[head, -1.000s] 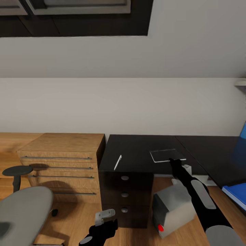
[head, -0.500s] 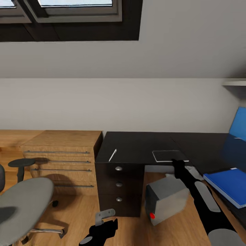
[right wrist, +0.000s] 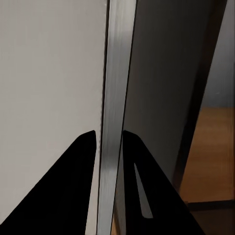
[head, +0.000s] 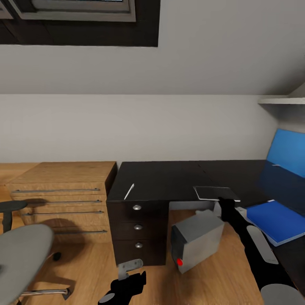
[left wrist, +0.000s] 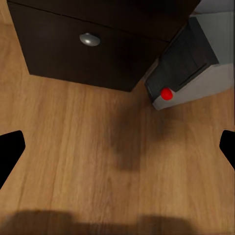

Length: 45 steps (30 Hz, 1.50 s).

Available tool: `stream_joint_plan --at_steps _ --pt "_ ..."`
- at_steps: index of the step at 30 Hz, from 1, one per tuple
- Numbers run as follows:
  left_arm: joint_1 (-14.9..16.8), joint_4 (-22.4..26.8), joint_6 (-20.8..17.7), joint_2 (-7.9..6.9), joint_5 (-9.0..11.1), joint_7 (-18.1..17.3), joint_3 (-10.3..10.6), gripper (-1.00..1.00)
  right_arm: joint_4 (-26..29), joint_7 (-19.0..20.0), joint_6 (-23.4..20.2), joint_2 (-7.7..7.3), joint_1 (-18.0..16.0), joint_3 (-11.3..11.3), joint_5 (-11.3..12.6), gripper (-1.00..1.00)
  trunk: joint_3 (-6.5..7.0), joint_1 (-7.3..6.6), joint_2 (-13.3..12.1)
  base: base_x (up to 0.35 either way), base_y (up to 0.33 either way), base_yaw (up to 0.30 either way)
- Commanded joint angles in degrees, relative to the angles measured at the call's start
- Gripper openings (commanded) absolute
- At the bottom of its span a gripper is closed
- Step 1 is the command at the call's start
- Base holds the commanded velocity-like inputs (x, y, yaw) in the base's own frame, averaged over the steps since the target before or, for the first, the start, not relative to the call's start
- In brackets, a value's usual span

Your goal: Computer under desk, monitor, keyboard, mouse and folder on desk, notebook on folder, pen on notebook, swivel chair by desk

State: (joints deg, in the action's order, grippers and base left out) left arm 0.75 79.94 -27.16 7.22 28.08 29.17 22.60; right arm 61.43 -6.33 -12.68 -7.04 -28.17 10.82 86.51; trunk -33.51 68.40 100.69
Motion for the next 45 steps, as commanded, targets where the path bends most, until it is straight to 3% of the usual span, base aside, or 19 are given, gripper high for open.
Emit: stream_joint_plan --at_steps 1,24,31,45 --pt "0.04 0.07 -0.08 -0.01 0.57 0.54 0.08 1.0 0.09 -0.25 -0.23 0.01 -0.04 0.13 0.59 -1.0 -0.13 -0.01 0.04 0.0 0.0 -0.189" --pt "0.04 0.12 -0.08 -0.03 0.48 0.59 0.08 1.0 0.37 -0.18 -0.47 -0.08 -0.04 0.26 0.59 -1.0 -1.64 -0.01 0.04 0.0 0.0 -0.188" --pt "0.04 0.08 -0.08 -0.02 0.49 0.61 0.08 1.0 2.98 -0.24 -0.37 -0.07 0.96 0.26 0.59 -1.0 -2.09 -0.01 0.04 0.0 0.0 -0.181" --pt "0.04 0.07 -0.08 -0.01 0.52 0.63 0.08 1.0 4.05 0.15 -0.07 -0.04 1.72 0.97 0.34 -1.0 -2.22 -0.01 0.04 0.0 0.0 -0.025"
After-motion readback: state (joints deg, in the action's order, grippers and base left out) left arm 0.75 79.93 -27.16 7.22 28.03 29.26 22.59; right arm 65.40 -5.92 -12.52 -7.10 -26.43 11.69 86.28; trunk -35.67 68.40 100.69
